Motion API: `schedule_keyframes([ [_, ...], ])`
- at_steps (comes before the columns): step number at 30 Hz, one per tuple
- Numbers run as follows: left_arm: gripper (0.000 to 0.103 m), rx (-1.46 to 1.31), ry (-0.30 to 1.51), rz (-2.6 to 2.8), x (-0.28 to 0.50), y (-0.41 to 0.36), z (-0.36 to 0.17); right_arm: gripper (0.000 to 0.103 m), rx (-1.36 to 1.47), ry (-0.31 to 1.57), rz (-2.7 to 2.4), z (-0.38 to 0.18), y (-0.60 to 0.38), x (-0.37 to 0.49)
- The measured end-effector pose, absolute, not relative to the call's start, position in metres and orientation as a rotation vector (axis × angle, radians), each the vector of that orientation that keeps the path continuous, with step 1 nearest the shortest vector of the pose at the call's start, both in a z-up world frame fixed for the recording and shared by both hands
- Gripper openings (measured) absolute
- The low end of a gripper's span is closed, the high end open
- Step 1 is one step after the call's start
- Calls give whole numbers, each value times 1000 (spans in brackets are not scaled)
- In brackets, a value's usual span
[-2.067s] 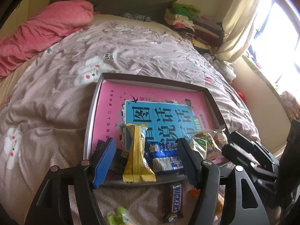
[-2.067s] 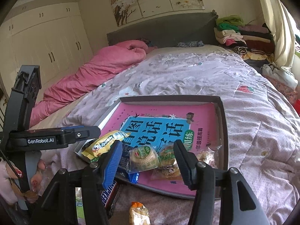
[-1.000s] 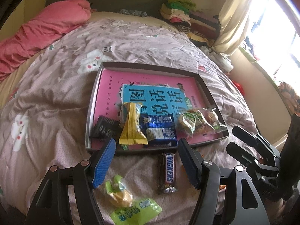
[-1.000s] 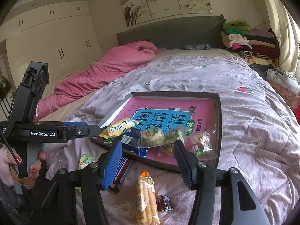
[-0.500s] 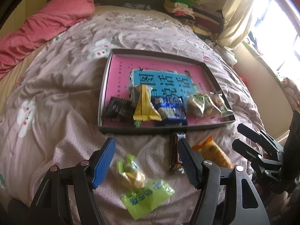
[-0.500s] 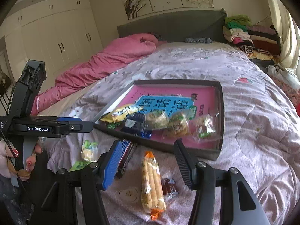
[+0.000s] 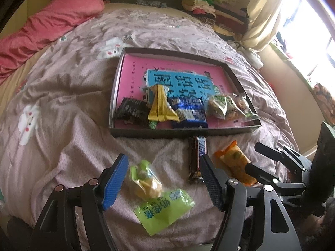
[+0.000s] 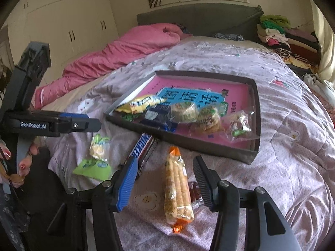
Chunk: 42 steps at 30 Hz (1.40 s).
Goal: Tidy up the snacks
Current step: 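Close the left gripper on the green plastic bag while the right gripper grasps the orange-capped cracker packet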
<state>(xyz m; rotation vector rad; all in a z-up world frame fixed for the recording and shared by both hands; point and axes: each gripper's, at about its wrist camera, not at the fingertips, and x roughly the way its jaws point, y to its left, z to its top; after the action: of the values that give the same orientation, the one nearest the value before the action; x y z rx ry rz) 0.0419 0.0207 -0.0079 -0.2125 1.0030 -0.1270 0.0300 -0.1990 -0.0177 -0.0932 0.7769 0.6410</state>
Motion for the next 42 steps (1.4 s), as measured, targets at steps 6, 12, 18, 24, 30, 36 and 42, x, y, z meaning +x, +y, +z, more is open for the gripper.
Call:
schedule_keyframes([
  [6, 74, -227, 1040, -138, 38, 22, -19, 50, -136, 826, 627, -31, -196, 31],
  [12, 74, -259, 1071, -119, 35, 30, -31, 42, -149, 847, 624, -38, -196, 32],
  [18, 74, -307, 1107, -95, 35, 41, -45, 35, -168, 865, 621, -43, -193, 33],
  [24, 74, -334, 1138, -83, 37, 44, -59, 34, -186, 866, 637, -43, -188, 30],
  [30, 74, -319, 1135, -84, 40, 37, -66, 34, -247, 902, 620, -55, -178, 29],
  [36, 74, -275, 1131, -100, 42, 27, -66, 31, -280, 909, 616, -64, -170, 28],
  [42, 74, -266, 1128, -105, 42, 26, -66, 30, -319, 916, 614, -71, -159, 30],
])
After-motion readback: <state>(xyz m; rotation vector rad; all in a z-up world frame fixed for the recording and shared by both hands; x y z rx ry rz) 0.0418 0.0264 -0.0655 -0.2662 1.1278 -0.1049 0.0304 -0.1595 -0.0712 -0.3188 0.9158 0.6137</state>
